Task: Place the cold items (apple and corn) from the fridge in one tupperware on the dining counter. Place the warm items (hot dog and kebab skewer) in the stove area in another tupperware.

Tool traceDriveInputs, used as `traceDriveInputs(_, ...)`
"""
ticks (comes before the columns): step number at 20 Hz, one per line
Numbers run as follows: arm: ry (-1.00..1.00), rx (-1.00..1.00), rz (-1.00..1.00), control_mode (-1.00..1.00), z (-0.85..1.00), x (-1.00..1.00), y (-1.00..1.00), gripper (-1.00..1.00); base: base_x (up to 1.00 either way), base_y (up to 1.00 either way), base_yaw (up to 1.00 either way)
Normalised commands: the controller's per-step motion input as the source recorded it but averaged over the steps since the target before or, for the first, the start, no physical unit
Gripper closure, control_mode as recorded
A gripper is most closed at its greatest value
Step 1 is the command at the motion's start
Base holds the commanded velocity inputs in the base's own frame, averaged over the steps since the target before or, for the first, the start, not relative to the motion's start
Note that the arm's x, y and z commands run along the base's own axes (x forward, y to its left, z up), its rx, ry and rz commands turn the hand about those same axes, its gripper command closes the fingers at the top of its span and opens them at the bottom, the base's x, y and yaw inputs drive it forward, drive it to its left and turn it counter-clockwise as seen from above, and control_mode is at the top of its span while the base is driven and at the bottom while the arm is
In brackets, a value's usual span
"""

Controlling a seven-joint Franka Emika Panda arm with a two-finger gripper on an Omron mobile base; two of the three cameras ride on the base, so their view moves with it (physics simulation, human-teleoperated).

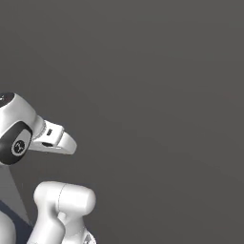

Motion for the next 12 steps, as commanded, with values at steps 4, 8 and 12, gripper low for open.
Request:
traceDriveInputs(4, 0.0, 0.0, 0.0, 1.0, 0.0, 0.0, 0.0, -1.0, 1.0, 0.12, 0.48)
traceDriveInputs(8, 0.0, 0.0, 0.0, 1.0, 0.0, 0.0, 0.0, -1.0, 0.99, -0.07, 0.65)
traceDriveInputs(12, 0.0, 0.0, 0.0, 1.0, 0.0, 0.0, 0.0, -1.0, 0.81, -0.3, 0.65)
